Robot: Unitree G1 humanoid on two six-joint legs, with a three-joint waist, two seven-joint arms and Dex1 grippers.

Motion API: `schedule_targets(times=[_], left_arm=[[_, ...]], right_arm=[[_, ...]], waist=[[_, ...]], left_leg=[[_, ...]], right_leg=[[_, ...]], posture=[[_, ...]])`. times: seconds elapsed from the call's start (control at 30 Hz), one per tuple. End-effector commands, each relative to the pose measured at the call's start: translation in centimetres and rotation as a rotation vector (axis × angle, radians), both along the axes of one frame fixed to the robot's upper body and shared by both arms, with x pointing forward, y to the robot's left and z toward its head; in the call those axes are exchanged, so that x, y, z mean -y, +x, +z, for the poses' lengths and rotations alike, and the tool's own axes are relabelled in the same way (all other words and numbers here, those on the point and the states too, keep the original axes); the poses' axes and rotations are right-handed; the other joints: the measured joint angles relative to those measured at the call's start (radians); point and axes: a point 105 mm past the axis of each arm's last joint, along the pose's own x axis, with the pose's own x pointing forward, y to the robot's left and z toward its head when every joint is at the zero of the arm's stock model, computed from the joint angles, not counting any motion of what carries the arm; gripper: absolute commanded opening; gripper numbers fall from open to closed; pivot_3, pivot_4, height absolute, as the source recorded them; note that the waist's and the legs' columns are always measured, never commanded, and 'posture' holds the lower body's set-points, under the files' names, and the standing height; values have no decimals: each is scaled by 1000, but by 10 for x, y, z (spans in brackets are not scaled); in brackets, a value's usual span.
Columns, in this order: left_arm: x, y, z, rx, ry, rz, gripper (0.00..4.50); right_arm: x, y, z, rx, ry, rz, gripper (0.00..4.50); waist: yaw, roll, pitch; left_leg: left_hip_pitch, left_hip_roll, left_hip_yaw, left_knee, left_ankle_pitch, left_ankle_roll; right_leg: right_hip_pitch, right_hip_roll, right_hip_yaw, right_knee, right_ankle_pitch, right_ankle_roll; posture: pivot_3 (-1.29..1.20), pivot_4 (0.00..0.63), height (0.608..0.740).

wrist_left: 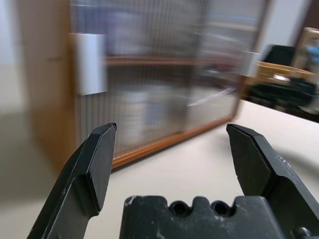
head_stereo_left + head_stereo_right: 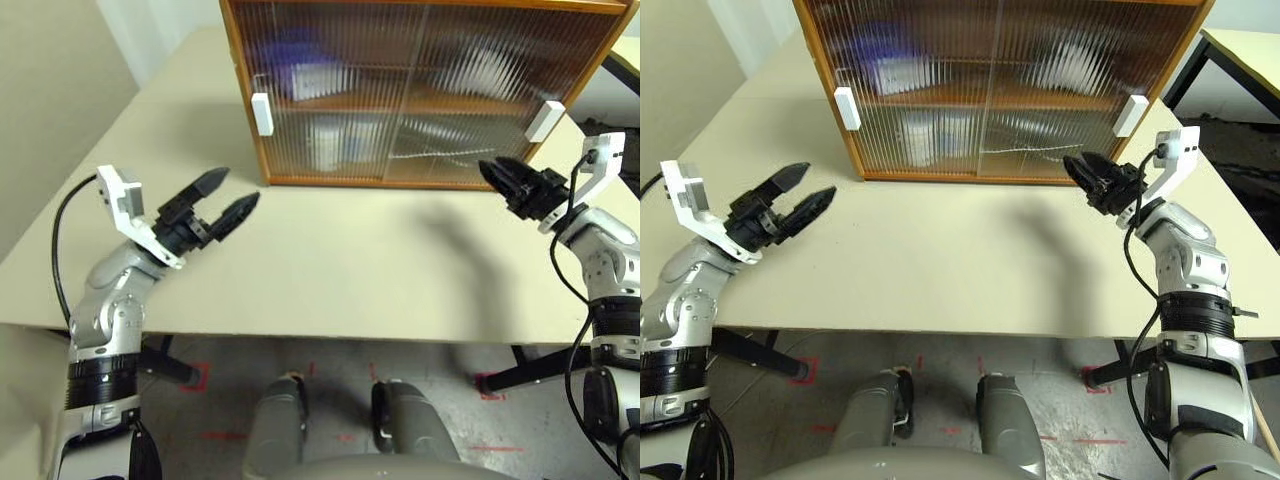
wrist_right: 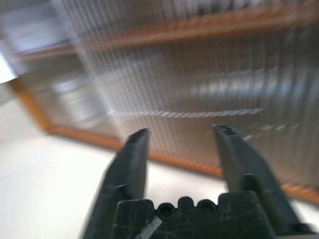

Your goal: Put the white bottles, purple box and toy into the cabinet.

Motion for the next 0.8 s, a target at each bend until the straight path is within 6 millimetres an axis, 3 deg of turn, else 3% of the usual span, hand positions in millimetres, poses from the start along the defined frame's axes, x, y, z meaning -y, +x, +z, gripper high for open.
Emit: schedule_targets(times=[0.03,0.07,0.13,0.2,0.33,0.63,0.8], left_arm=[[-22,6,-22,-104,-15,152,4500],[-26,8,-28,-125,19,196,4500],[-51,14,-46,-210,140,362,4500],[-74,16,-46,-227,163,505,4500],[-99,18,-42,-230,179,640,4500],[-99,10,-47,-205,229,673,4500],[-107,8,-44,-196,257,705,4500]], right_arm=[[47,-7,-22,-50,132,-159,4051],[57,-7,-24,-46,151,-205,4461],[79,-9,-24,-22,163,-288,4461],[91,-14,-20,10,134,-302,4461],[110,-22,-20,15,62,-348,4461],[109,-17,-31,5,39,-411,4461],[106,-14,-37,-45,-74,-390,4461]], waist=[[5,0,0],[6,0,0],[3,0,0],[-5,0,0],[-18,0,0],[-32,-1,-1],[-26,-1,0]], left_leg=[[1,0,0,0,0,0],[3,0,0,0,0,0],[2,0,1,-1,0,0],[2,0,0,-1,0,0],[2,0,-1,-3,0,0],[3,0,-3,-3,0,0],[3,0,-2,-4,0,0]], right_leg=[[-1,0,0,-2,0,0],[0,-1,-1,-3,0,0],[-1,-1,-1,-4,1,1],[-1,-1,-1,-5,3,1],[-2,-1,-2,-6,4,1],[0,-1,-3,-8,4,1],[0,-1,-3,-8,3,0]], posture=[[94,55,740],[94,55,740],[48,47,740],[43,45,740],[39,44,740],[61,59,740],[71,66,740]])
